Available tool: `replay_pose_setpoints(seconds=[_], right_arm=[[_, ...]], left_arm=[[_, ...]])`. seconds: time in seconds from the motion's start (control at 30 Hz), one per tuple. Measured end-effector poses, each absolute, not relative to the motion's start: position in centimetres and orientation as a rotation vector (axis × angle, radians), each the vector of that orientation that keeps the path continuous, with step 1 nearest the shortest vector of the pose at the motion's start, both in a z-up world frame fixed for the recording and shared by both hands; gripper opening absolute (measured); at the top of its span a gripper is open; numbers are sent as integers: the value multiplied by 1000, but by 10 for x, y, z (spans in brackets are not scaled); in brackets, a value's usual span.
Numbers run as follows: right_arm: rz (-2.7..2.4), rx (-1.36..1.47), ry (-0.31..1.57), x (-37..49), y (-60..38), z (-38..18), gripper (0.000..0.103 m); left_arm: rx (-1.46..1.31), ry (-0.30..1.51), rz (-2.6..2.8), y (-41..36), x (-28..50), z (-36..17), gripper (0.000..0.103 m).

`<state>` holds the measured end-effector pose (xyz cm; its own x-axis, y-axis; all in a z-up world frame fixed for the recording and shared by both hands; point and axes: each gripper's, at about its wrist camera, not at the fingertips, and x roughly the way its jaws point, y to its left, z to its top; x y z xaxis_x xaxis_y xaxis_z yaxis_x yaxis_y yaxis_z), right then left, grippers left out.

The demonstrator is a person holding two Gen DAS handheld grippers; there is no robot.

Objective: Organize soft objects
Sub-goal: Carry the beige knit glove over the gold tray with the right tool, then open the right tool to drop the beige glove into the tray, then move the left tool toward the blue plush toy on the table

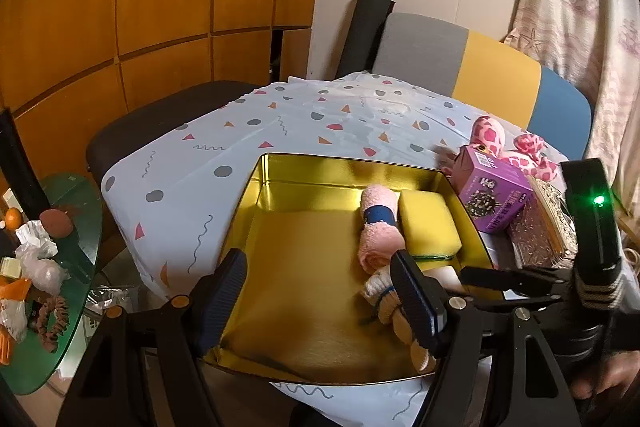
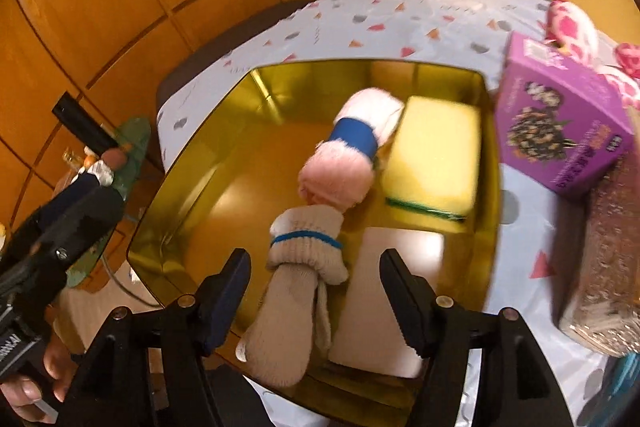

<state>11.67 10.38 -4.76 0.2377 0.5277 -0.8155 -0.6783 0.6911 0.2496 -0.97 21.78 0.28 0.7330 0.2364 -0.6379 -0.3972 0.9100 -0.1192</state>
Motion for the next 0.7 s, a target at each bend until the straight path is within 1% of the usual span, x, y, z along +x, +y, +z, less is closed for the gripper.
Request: replay_pose_setpoints(seconds=[0.3, 0.57, 0.7], right_arm=[[711, -127, 917, 110, 59, -23, 68], [611, -82, 834, 100, -5, -1, 68], [541, -43, 812, 99, -45, 4, 68]], left_arm=[[-229, 668, 300, 199, -7, 7, 75], [-189, 671, 246, 177, 0, 12, 75], [-157, 670, 215, 160, 3, 14, 78]])
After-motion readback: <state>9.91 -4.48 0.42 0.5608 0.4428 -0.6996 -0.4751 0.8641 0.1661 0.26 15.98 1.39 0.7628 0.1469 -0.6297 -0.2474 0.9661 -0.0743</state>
